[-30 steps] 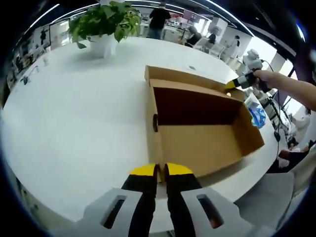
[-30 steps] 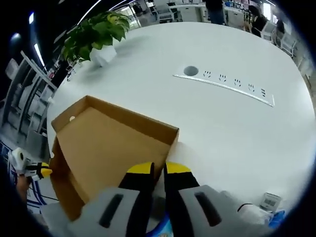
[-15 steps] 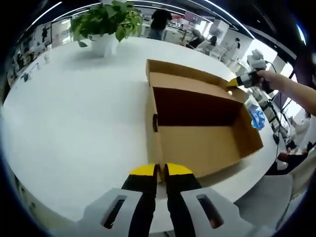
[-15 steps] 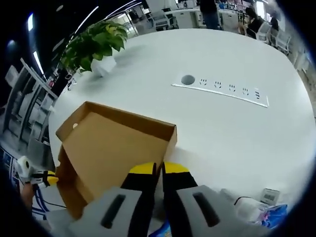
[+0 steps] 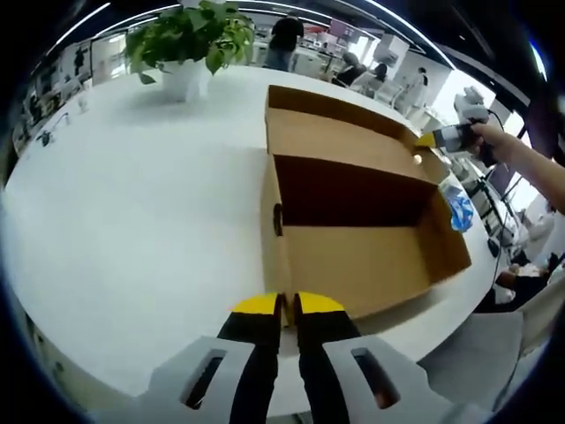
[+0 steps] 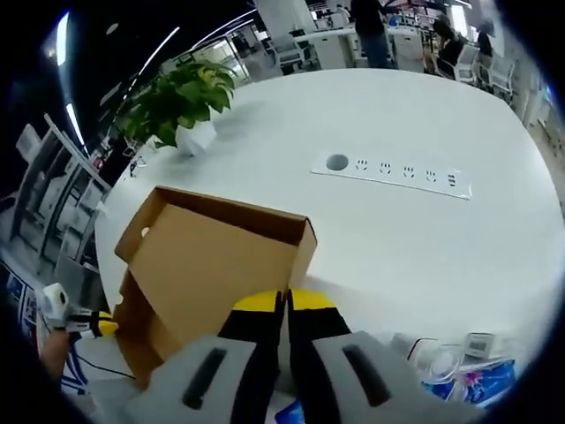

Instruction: Operate the shoe box by opening the lid, removing the specified soft item, and placing it in the target area until the item is outside and the box remains undamaged.

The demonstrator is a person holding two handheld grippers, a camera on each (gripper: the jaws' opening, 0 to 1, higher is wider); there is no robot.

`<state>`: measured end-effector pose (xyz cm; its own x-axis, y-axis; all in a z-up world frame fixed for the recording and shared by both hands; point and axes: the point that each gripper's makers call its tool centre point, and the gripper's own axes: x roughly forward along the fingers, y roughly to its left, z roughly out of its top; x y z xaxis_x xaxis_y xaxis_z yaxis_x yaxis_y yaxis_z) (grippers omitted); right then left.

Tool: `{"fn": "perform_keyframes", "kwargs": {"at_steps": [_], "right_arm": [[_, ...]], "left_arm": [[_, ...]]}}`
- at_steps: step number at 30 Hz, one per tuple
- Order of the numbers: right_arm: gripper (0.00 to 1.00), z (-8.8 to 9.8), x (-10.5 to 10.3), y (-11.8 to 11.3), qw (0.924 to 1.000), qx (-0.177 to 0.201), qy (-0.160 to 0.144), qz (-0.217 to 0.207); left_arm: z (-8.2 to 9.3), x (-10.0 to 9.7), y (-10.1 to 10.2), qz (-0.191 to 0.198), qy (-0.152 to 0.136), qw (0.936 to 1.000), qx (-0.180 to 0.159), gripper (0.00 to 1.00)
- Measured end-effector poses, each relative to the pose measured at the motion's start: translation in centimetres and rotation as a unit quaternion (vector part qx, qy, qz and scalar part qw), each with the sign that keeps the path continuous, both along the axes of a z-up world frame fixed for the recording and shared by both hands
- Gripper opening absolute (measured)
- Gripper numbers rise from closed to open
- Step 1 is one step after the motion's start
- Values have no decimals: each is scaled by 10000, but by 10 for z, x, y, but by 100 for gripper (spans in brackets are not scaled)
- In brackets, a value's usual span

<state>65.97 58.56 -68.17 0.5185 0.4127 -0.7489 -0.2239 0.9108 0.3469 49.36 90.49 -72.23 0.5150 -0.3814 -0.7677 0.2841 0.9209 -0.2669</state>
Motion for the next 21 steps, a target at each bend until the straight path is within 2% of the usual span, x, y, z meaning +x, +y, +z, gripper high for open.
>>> {"fn": "perform_keyframes", "kwargs": {"at_steps": [9,21], "right_arm": [[0,25,-8,1,9993,115,-340,40],[0,45,-25,5,9982,213,-555,110]], "left_arm": [[0,-1,0,18,-30,10000,-27,3],[1,-3,1,-32,-58,10000,-36,3]]}}
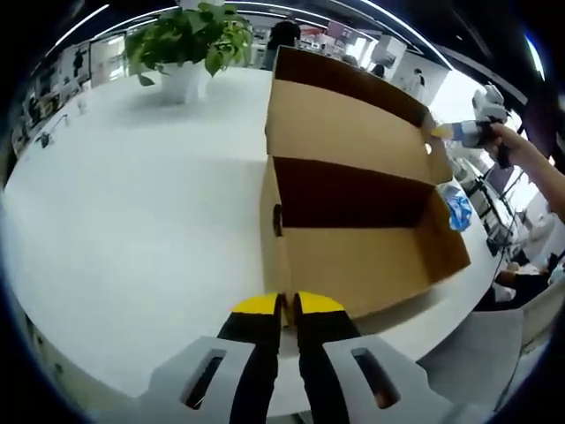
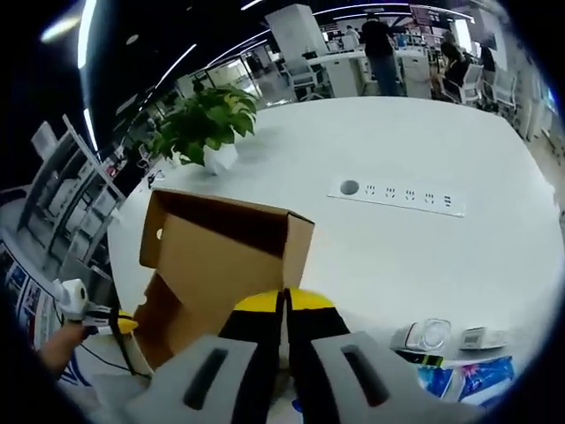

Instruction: Operate the shoe box by opening the lid, removing the specified soft item, and placing it in the target area until the item is outside and the box remains undamaged.

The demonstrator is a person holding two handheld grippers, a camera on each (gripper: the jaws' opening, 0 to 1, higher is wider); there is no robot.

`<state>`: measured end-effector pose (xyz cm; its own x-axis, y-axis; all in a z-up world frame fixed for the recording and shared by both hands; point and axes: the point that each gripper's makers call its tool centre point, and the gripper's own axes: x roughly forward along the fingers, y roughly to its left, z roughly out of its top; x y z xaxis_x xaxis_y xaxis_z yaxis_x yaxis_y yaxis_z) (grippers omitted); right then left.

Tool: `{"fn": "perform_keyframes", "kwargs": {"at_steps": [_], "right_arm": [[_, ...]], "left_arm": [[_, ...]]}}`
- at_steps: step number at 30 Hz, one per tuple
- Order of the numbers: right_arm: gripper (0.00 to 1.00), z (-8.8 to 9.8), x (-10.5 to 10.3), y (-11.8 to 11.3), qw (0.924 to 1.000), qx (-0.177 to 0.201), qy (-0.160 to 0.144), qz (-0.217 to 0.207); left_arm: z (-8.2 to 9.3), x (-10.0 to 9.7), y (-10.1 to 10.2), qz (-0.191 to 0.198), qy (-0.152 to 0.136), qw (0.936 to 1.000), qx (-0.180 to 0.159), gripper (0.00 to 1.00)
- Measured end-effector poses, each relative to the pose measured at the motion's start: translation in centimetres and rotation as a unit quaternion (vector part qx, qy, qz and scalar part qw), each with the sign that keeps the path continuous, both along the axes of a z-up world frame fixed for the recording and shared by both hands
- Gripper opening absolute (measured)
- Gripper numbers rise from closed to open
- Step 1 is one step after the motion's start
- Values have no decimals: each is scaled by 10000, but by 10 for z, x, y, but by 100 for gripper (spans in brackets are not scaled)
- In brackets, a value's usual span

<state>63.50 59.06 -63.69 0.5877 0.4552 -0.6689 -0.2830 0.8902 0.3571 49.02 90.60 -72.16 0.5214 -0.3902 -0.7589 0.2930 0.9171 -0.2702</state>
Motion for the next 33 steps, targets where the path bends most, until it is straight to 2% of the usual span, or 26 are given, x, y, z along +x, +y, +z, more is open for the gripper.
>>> {"fn": "perform_keyframes", "kwargs": {"at_steps": [5,17,33], "right_arm": [[0,6,-12,1,9999,19,-95,50],[0,22,-38,6,9989,-21,-433,177],[0,25,-65,6,9968,-10,-797,98]], "left_arm": [[0,0,1,83,-10,9999,-99,3],[1,0,1,20,-29,10000,-68,3],[2,-1,1,11,-135,9998,-127,3]]}}
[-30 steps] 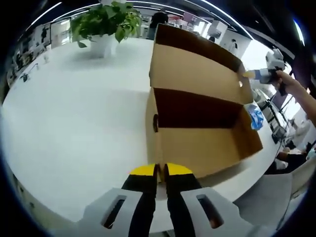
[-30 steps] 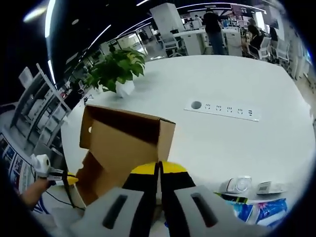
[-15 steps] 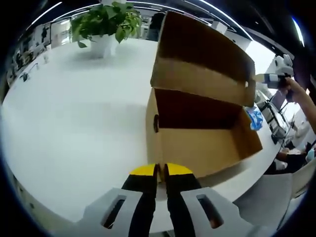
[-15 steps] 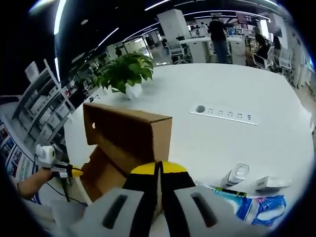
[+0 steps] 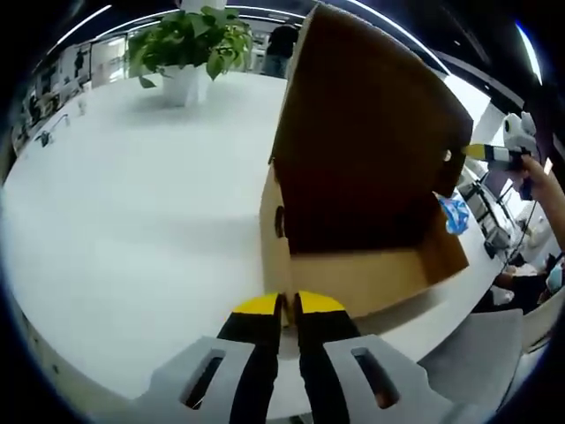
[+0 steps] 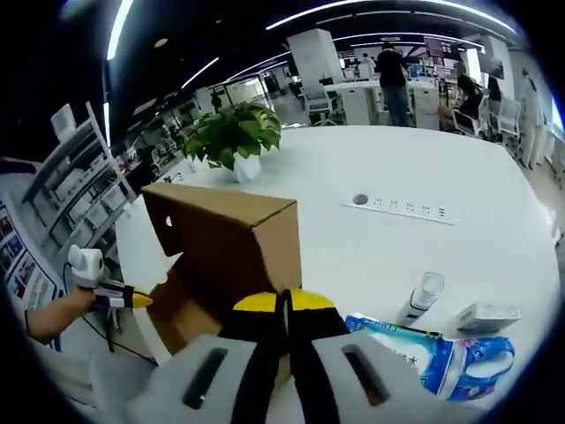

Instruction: Operate the shoe box by opening the lid, removing the specified soft item, and placing it in the target area until the item is outside and the box remains undamaged.

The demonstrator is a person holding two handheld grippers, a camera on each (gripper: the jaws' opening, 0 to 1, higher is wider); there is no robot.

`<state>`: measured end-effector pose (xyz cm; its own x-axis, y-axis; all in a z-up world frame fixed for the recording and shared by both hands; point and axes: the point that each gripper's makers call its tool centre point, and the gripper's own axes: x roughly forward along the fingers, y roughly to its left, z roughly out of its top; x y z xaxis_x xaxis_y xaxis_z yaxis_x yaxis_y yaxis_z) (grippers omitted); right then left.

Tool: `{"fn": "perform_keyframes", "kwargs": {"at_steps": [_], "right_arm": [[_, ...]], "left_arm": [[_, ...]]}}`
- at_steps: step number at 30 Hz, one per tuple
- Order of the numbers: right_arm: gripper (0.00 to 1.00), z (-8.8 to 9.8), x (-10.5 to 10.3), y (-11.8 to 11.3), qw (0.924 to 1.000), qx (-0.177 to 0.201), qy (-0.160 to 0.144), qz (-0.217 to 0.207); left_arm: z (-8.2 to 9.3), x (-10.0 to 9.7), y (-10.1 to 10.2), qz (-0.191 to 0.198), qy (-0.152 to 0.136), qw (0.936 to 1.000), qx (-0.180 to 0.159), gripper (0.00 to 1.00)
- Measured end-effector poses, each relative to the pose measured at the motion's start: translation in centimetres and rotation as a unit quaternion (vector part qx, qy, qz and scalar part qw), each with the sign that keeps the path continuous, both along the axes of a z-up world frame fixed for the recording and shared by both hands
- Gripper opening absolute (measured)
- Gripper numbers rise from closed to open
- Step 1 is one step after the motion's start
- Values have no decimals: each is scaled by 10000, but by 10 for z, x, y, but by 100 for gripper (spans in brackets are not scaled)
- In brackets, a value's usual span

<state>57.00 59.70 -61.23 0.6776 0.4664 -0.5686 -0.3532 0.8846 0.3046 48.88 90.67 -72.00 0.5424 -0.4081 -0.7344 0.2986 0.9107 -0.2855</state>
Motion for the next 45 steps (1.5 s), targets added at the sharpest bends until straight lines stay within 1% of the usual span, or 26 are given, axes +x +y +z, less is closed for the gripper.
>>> {"fn": "perform_keyframes", "kwargs": {"at_steps": [8,13,17,18,22,26,30,34,40,45], "right_arm": [[2,-1,-14,2,9997,157,-98,-159],[2,-2,-23,4,9996,147,-180,-176],[3,-3,-29,5,9995,101,-248,-144],[3,-3,-31,6,9995,76,-281,-131],[3,-4,-35,7,9993,29,-355,-119],[3,-6,-39,8,9990,-19,-440,-94],[3,-7,-43,8,9988,-4,-484,-97],[4,-8,-47,8,9986,46,-506,-129],[4,-11,-52,10,9985,-29,-539,-68],[5,-13,-57,11,9983,-84,-584,-15]], "left_arm": [[0,0,0,-82,-44,10000,10,4],[1,1,0,-65,-76,9999,-46,5],[6,2,1,-77,-221,9997,-9,5],[9,5,2,-56,-308,9995,6,5],[23,11,5,-17,-488,9988,-29,9],[41,19,7,-45,-747,9972,14,11],[61,28,6,-61,-1077,9942,0,13],[79,35,4,-113,-1324,9911,10,15],[99,43,1,-255,-1597,9867,145,16],[108,49,-1,-357,-1696,9847,198,16]]}}
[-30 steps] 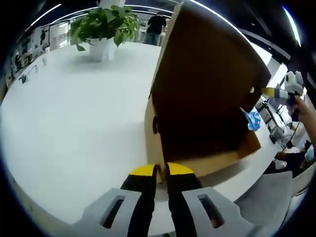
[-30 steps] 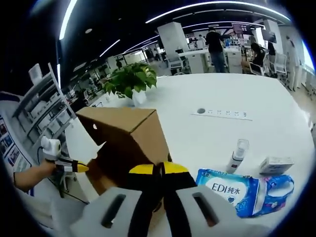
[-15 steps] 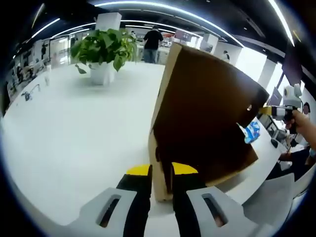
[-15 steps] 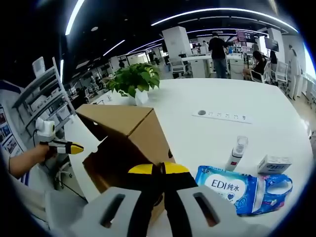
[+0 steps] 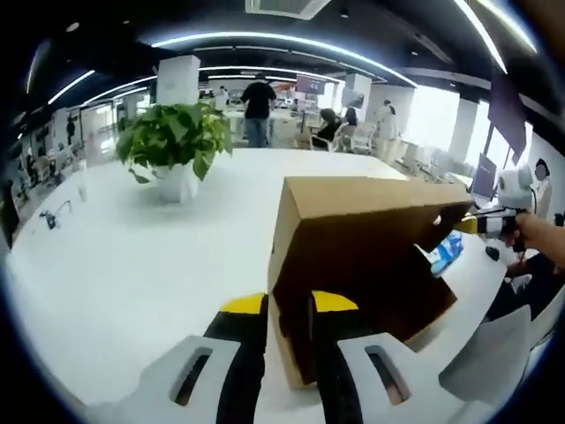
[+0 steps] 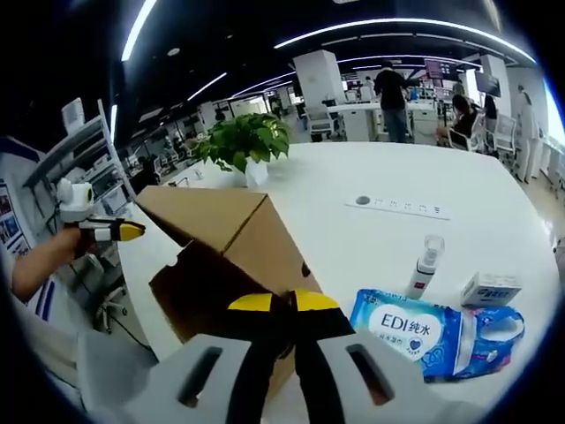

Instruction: Operate the shoe box by opening the lid, removing the specified soft item, and placing it in the target area until the item is outside and the box remains undamaged.

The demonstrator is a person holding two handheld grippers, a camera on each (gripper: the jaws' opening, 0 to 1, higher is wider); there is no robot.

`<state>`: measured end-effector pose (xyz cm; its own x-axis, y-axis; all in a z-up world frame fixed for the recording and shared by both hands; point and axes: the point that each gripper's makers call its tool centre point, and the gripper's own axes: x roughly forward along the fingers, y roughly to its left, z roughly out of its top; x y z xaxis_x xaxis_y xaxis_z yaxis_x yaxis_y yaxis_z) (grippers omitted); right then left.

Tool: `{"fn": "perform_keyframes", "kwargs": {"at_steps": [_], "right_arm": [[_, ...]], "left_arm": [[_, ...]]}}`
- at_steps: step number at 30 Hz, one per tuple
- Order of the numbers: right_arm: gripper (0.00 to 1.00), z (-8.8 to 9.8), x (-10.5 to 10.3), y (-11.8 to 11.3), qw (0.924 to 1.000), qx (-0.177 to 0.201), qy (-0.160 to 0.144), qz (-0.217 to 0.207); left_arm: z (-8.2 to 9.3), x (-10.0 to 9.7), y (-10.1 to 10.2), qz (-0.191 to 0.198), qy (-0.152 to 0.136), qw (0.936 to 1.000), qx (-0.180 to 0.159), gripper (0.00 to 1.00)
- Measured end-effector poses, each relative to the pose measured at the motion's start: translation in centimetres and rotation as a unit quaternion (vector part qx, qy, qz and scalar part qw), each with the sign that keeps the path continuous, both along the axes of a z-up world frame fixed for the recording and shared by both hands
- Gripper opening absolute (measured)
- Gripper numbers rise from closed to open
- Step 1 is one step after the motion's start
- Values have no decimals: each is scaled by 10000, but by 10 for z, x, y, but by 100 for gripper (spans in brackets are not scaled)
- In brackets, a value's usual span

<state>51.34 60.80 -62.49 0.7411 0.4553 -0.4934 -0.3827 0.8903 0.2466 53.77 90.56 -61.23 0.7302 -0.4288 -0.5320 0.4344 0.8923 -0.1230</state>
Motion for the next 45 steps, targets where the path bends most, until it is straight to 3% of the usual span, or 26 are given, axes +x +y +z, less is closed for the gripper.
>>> {"fn": "perform_keyframes", "kwargs": {"at_steps": [20,33,45], "right_arm": [[9,-13,-20,8,9995,-178,-142,216],[20,-27,-37,18,9982,-140,-225,532],[31,-47,-56,29,9935,-430,-233,1024]], "left_arm": [[2,-5,-7,-163,-104,9998,-45,13],[-19,-29,-7,-380,116,9992,-110,19],[-40,-50,-12,-679,264,9973,-67,27]]}}
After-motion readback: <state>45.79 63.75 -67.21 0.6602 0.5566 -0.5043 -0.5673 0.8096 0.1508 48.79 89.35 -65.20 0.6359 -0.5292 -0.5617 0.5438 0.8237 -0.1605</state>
